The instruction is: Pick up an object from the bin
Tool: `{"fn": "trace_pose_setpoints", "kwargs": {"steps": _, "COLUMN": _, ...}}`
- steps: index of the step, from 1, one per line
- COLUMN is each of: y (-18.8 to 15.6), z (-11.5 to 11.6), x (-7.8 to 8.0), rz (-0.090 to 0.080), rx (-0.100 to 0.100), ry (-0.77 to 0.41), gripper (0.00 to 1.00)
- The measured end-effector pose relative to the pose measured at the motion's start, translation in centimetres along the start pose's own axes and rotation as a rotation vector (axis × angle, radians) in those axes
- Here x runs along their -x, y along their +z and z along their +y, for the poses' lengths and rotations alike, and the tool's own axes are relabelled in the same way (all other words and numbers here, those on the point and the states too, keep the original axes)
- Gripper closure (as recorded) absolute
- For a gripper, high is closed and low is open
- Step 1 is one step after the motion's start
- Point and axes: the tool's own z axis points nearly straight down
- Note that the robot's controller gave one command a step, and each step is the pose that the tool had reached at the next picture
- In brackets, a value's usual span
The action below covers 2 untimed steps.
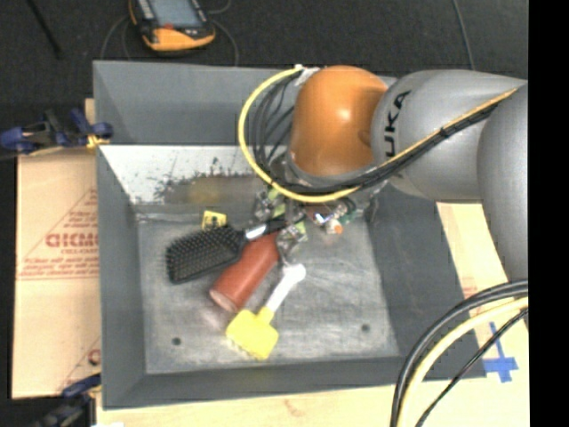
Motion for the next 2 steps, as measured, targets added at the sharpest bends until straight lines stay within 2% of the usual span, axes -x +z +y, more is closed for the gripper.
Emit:
{"fn": "trace_pose_setpoints", "kwargs": {"steps": 1, "y": 1.01, "z": 0.26, "x": -0.35, "rz": -0.004, "rx": -0.003, "ry": -0.003, "gripper": 1.00}}
{"fn": "trace_pose_setpoints", "kwargs": {"steps": 2, "y": 0.27, "z": 0.23, "x": 0.15, "rz": -0.002, "rx": -0.002, "ry": -0.004, "gripper": 1.00}}
